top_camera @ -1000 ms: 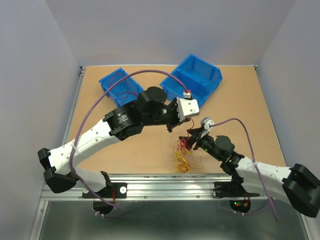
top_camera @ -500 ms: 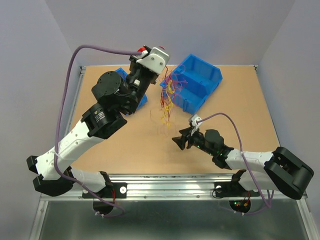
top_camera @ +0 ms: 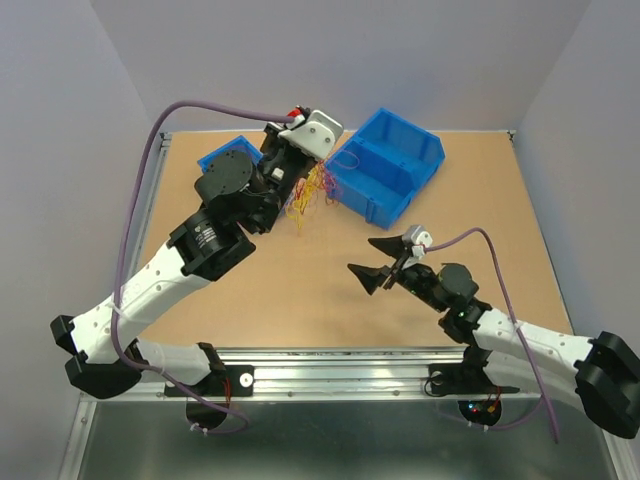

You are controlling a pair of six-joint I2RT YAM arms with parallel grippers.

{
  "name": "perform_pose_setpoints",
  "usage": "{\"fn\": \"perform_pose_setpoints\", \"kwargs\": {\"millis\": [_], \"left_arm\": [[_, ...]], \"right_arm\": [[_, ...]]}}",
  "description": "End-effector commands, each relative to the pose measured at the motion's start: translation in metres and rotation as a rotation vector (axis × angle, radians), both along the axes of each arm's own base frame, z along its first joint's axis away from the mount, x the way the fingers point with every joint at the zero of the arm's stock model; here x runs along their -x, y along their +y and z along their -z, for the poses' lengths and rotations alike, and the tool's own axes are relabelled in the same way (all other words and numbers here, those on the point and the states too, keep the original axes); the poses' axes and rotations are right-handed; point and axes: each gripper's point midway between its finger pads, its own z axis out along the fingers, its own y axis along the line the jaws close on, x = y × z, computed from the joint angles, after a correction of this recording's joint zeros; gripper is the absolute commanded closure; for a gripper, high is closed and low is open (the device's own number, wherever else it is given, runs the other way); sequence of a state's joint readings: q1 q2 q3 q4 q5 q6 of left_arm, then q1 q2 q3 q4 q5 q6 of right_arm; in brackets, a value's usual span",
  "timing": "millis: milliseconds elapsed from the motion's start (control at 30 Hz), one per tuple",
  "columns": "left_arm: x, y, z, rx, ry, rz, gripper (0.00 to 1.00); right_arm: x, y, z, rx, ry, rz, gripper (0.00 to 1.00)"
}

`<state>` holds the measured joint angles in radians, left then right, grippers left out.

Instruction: Untangle the cables

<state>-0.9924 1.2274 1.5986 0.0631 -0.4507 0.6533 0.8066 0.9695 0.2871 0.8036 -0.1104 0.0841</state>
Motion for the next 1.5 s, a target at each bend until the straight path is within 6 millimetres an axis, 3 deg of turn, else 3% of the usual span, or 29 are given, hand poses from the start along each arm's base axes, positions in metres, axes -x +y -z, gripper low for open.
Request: {"fn": "perform_pose_setpoints", "kwargs": {"millis": [0, 100, 300, 333, 433, 467, 633, 833, 1000, 1200, 1300, 1367, 1467], "left_arm": [[0.010, -0.009, 0.010, 0.023, 0.017, 0.090, 1.00], [0.010, -0.019, 0.029, 0.000, 0.064, 0.126, 1.00], [0.014, -0.030, 0.047, -0.013, 0.112, 0.182, 1.00], [0.014, -0.031, 0.049, -0.014, 0.116, 0.189, 1.00], [0.018, -0.038, 0.060, -0.035, 0.156, 0.226, 1.00], [0.020, -0.041, 0.063, -0.041, 0.168, 0.244, 1.00], [0.026, -0.042, 0.059, -0.035, 0.180, 0.276, 1.00], [0.028, -0.038, 0.061, -0.040, 0.192, 0.268, 1.00], [0.031, -0.034, 0.055, -0.025, 0.192, 0.264, 1.00], [0.022, -0.027, 0.052, -0.008, 0.200, 0.197, 1.00], [0.017, -0.027, 0.057, -0.015, 0.208, 0.169, 1.00], [0.017, -0.027, 0.058, -0.013, 0.211, 0.165, 1.00], [0.018, -0.029, 0.061, -0.012, 0.214, 0.179, 1.00]], "right_arm": [[0.014, 0.010, -0.086, -0.110, -0.212, -0.092, 0.15], [0.011, 0.017, -0.125, -0.148, -0.274, -0.103, 0.15], [-0.012, 0.030, -0.160, -0.128, -0.368, -0.052, 0.15], [-0.014, 0.030, -0.175, -0.142, -0.394, -0.044, 0.15], [-0.028, 0.038, -0.183, -0.135, -0.400, -0.014, 0.16], [-0.032, 0.037, -0.196, -0.146, -0.422, 0.008, 0.17], [-0.056, 0.042, -0.218, -0.151, -0.450, 0.091, 0.21], [-0.067, 0.030, -0.241, -0.183, -0.466, 0.181, 0.27], [-0.074, 0.019, -0.236, -0.177, -0.447, 0.255, 0.30], [-0.050, 0.021, -0.194, -0.135, -0.406, 0.143, 0.29], [-0.028, 0.020, -0.185, -0.137, -0.396, 0.056, 0.29], [-0.023, 0.021, -0.174, -0.123, -0.369, 0.026, 0.28], [-0.015, 0.019, -0.172, -0.119, -0.364, 0.001, 0.28]]}}
